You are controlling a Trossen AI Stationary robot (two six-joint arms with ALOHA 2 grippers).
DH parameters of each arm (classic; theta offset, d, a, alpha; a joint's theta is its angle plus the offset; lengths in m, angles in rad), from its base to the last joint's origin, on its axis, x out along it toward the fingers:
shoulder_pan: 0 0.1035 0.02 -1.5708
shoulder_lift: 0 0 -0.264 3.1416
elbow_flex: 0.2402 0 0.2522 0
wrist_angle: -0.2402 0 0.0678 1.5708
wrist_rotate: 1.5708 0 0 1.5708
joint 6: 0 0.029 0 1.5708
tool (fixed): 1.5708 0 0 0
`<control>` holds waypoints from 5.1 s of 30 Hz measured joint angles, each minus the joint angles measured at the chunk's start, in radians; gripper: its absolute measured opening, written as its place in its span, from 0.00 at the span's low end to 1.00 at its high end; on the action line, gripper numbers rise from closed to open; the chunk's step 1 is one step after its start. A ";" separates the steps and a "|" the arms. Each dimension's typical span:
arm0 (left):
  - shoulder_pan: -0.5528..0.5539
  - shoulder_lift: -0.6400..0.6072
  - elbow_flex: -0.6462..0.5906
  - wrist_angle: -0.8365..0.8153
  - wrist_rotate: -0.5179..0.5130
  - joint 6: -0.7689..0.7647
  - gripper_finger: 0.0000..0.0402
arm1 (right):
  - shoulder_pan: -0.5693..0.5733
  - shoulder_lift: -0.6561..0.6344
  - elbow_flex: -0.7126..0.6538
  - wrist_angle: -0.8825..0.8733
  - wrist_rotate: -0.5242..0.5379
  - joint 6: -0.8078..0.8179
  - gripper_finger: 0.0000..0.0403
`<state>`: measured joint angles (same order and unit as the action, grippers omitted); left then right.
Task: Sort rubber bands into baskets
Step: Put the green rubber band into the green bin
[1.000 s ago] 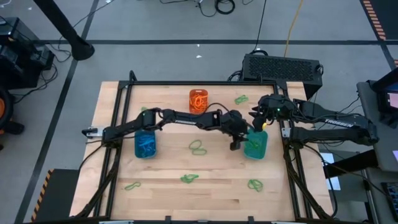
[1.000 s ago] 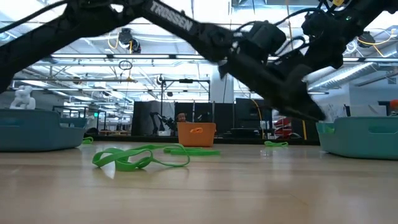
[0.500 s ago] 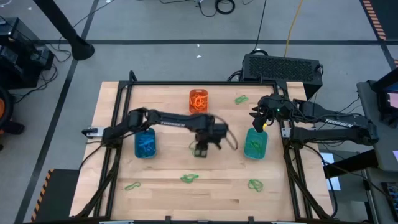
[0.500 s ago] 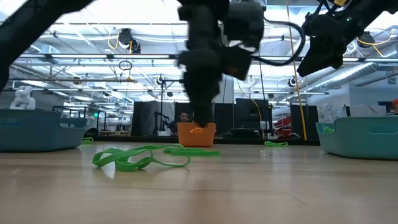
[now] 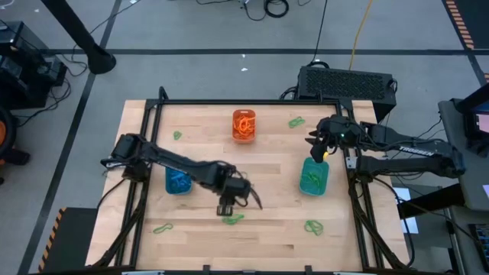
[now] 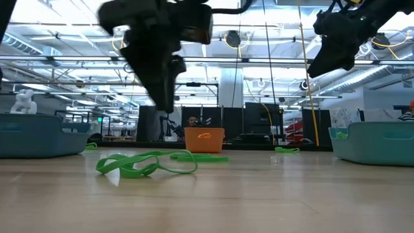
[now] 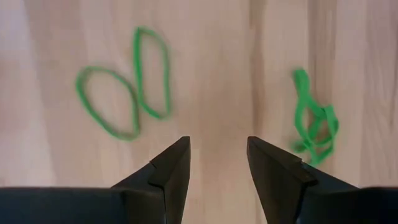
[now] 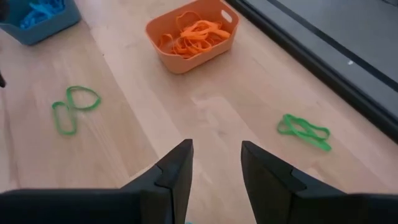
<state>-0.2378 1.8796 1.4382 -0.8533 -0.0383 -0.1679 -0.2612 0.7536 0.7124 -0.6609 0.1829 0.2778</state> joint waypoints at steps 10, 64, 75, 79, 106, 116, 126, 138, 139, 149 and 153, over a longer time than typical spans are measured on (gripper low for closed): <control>-0.089 0.044 -0.045 0.177 0.063 0.025 0.41 | 0.109 0.001 -0.054 0.116 -0.007 0.051 0.32; -0.011 0.067 0.096 0.275 0.110 0.237 0.00 | 0.167 -0.006 -0.055 0.133 0.001 0.043 0.32; 0.119 0.136 0.097 0.706 0.025 0.304 0.00 | 0.167 -0.005 -0.055 0.120 0.001 0.016 0.32; 0.172 0.189 0.097 0.958 0.030 0.306 0.00 | 0.167 -0.006 -0.055 0.090 0.001 0.011 0.32; 0.296 0.722 0.630 1.162 0.163 0.150 0.00 | 0.163 -0.005 -0.055 0.091 0.135 -0.093 0.32; 0.289 0.728 0.630 1.154 0.164 0.178 0.04 | 0.163 -0.005 -0.055 0.092 0.133 -0.095 0.32; 0.277 0.728 0.630 1.136 0.162 0.207 0.13 | 0.164 -0.005 -0.055 0.093 0.133 -0.097 0.32; 0.277 0.721 0.712 0.879 0.143 0.235 0.29 | 0.164 -0.006 -0.055 0.086 0.133 -0.100 0.32; 0.278 0.721 0.723 0.871 0.155 0.237 0.29 | 0.163 -0.006 -0.055 0.089 0.134 -0.100 0.32; 0.259 0.702 0.812 0.474 0.180 0.335 0.29 | 0.163 -0.005 -0.055 0.093 0.139 -0.164 0.32; 0.243 0.644 0.814 0.297 0.044 0.333 0.29 | 0.164 -0.010 -0.055 0.104 0.211 -0.169 0.32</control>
<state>0.0047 2.5241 2.2520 -0.5568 0.0053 0.1650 -0.0971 0.7437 0.6577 -0.5569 0.3937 0.1083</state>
